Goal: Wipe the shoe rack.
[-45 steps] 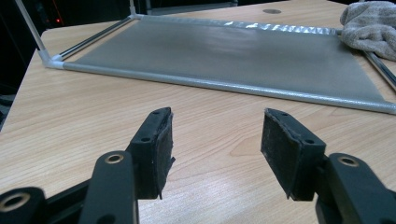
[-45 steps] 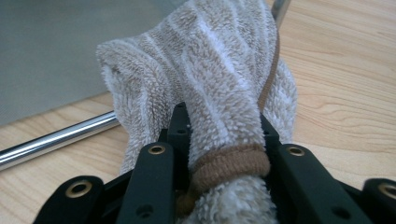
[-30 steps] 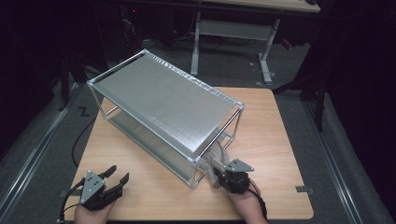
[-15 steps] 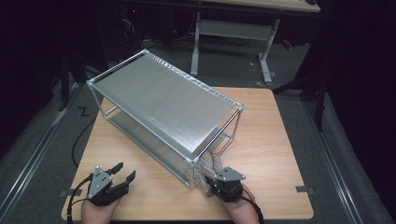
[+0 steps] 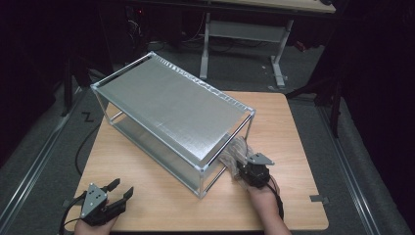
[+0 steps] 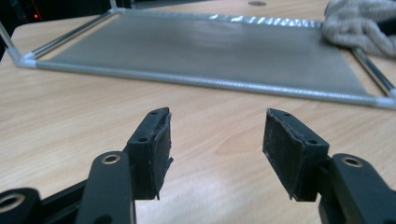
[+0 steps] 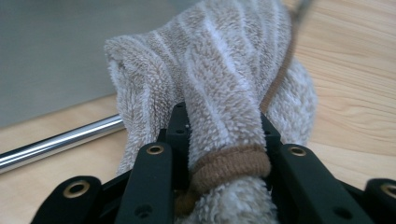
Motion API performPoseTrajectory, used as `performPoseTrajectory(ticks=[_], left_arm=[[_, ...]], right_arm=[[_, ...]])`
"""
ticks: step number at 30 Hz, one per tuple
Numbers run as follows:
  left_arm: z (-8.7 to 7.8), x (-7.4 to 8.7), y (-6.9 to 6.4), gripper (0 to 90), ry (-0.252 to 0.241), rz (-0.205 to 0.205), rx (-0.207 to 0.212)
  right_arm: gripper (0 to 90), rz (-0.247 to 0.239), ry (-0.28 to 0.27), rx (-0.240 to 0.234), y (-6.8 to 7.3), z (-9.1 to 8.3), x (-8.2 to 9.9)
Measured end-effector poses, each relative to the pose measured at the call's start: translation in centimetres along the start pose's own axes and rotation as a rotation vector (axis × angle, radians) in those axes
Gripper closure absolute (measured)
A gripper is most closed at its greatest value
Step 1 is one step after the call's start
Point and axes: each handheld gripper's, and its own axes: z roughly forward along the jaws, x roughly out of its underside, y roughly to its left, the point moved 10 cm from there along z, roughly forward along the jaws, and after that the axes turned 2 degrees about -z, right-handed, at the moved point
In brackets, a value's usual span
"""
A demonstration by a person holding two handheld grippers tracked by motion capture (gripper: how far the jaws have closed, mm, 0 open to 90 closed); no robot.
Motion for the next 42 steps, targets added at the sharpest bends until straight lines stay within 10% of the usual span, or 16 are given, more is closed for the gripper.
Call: performPoseTrajectory(ticks=[8,21,32,42], left_arm=[[-0.5,0.1,-0.1,41.7,0.002,0.006,-0.006],[1.5,-0.9,-1.2,41.8,-0.002,0.035,0.040],[3.0,-1.5,-2.1,41.5,-0.003,0.048,0.073],[3.5,-1.7,-2.6,41.4,-0.003,0.059,0.086]], right_arm=[[68.6,0.000,0.002,-0.027,0.5,0.1,-0.2],[68.5,-0.108,-0.009,-0.319,10.6,-3.6,0.7],[67.6,-0.032,-0.272,-0.161,5.8,-7.3,-1.3],[67.7,0.022,-0.384,-0.105,3.8,-10.0,-2.3]])
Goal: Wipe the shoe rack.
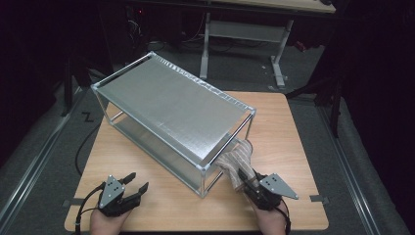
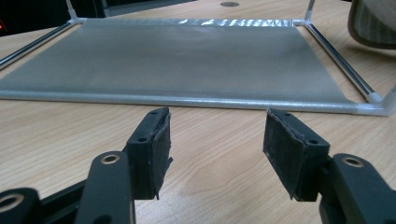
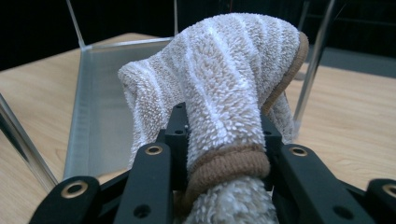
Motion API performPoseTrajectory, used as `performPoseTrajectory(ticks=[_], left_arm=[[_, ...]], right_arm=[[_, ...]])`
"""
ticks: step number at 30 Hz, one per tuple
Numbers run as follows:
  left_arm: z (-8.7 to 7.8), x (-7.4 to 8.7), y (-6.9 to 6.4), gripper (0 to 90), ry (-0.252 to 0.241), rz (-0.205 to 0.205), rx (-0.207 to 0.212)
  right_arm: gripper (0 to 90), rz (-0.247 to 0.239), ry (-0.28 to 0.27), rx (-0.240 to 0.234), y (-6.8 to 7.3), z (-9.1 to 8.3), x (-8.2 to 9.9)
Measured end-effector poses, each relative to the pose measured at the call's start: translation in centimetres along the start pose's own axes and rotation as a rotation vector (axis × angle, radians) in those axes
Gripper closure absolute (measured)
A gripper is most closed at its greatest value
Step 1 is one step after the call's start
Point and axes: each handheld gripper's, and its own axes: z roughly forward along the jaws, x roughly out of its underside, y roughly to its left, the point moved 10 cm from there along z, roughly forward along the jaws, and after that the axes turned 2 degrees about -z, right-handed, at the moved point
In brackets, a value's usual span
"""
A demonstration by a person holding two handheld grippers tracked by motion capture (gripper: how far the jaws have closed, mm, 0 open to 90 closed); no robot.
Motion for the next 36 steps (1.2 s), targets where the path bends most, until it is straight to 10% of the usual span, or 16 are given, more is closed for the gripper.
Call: performPoseTrajectory(ticks=[18,36], left_arm=[[0.3,0.0,-0.1,41.4,0.003,0.009,0.001],[0.2,0.0,-0.1,41.4,0.001,0.013,-0.006]], right_arm=[[67.6,0.019,-0.179,0.049,-0.6,-3.4,-4.1],[67.0,-0.005,-0.288,-0.103,4.2,-3.3,-10.0]])
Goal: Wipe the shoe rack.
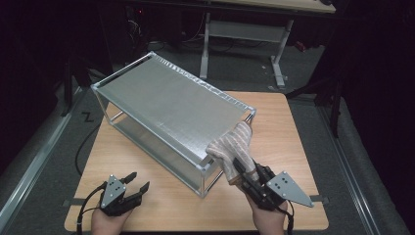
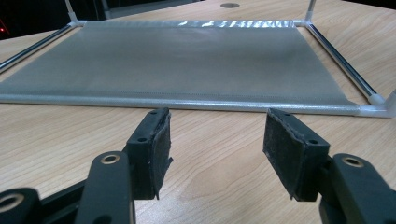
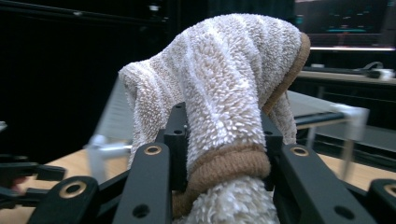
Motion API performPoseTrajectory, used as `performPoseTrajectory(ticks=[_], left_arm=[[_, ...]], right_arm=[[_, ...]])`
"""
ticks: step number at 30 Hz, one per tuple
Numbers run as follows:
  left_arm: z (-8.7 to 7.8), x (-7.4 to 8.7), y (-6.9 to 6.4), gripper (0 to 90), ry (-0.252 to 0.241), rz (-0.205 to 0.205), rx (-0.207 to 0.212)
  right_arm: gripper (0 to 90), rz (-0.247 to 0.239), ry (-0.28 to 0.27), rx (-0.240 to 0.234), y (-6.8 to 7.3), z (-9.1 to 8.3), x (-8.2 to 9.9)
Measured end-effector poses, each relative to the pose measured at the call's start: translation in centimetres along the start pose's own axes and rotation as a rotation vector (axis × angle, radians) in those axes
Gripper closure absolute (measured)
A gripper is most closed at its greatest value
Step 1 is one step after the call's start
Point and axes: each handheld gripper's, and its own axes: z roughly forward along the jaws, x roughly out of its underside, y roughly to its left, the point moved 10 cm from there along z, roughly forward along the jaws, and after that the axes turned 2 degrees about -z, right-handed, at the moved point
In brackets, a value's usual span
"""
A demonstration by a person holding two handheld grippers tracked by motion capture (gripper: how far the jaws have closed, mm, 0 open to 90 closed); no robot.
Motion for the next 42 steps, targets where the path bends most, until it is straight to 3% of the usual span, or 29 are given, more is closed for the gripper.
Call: performPoseTrajectory(ticks=[5,10,14,23,28,30,34,38,42], left_arm=[[-0.1,0.0,0.2,41.3,-0.005,-0.009,-0.006],[-0.2,-0.2,0.4,40.7,-0.017,-0.019,-0.012],[-0.2,-0.1,0.5,40.5,-0.017,-0.017,-0.014],[-0.3,-0.2,0.4,40.3,-0.019,-0.013,-0.010],[-0.3,-0.1,0.4,40.3,-0.015,-0.014,-0.008],[-0.2,-0.1,0.3,40.3,-0.015,-0.012,-0.005],[-0.2,-0.1,0.2,40.3,-0.016,-0.013,-0.004],[-0.1,-0.2,0.1,40.3,-0.015,-0.011,-0.001],[-0.2,-0.2,0.1,40.3,-0.019,-0.013,-0.001]], right_arm=[[67.1,-0.026,0.037,-0.014,1.3,1.5,0.9],[67.0,-0.036,0.074,0.013,0.0,2.7,1.7],[66.9,-0.033,0.090,0.059,-2.2,3.6,1.9],[66.9,0.012,0.120,0.221,-9.1,5.1,2.7],[67.0,0.038,0.136,0.281,-11.9,5.4,2.8],[67.0,0.044,0.143,0.283,-12.3,5.5,2.9],[66.9,0.046,0.142,0.234,-11.1,5.4,2.7],[66.9,0.023,0.117,0.145,-7.6,4.6,2.3],[66.9,0.007,0.101,0.086,-4.7,3.8,2.2]])
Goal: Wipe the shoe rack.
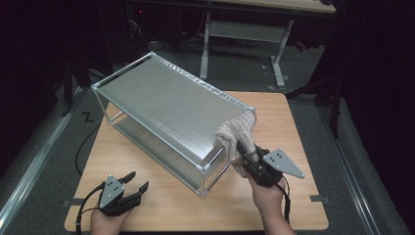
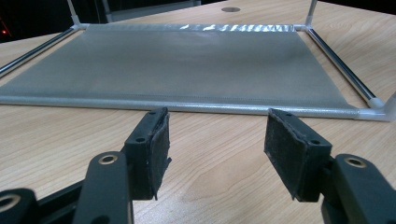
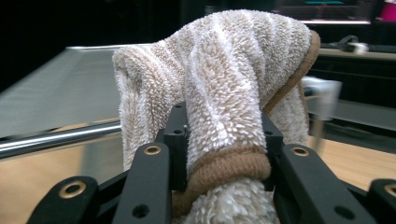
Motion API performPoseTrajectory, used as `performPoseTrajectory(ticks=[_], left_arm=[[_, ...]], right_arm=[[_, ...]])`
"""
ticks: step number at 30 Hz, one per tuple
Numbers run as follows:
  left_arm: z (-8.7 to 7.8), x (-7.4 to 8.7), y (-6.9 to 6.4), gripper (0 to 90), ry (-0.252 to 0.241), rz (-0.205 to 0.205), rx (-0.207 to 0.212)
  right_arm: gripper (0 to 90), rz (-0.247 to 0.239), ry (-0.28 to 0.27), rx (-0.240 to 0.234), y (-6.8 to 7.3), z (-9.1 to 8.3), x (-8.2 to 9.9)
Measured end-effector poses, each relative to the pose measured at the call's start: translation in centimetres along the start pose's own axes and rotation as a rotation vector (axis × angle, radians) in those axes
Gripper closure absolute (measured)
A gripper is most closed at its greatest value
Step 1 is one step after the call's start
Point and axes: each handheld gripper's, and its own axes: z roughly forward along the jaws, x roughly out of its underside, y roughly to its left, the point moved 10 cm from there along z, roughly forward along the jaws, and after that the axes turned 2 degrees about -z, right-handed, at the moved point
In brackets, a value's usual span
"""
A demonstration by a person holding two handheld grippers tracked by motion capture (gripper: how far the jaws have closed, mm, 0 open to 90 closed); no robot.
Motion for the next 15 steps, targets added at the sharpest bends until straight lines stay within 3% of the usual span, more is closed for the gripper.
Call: performPoseTrajectory(ticks=[5,9,12,15], left_arm=[[0.0,0.0,-0.1,40.3,-0.001,0.000,0.001],[-0.1,-0.1,-0.1,40.3,0.000,0.005,0.004],[0.0,-0.1,-0.2,40.3,-0.002,0.000,0.004],[0.0,-0.1,-0.2,40.3,0.000,0.004,0.006]], right_arm=[[66.9,-0.042,-0.018,-0.067,4.0,-1.6,0.1],[66.9,-0.072,-0.030,-0.107,6.3,-2.6,0.3],[66.9,-0.083,-0.035,-0.114,6.9,-2.8,0.3],[66.9,-0.082,-0.025,-0.093,5.9,-2.2,0.5]])
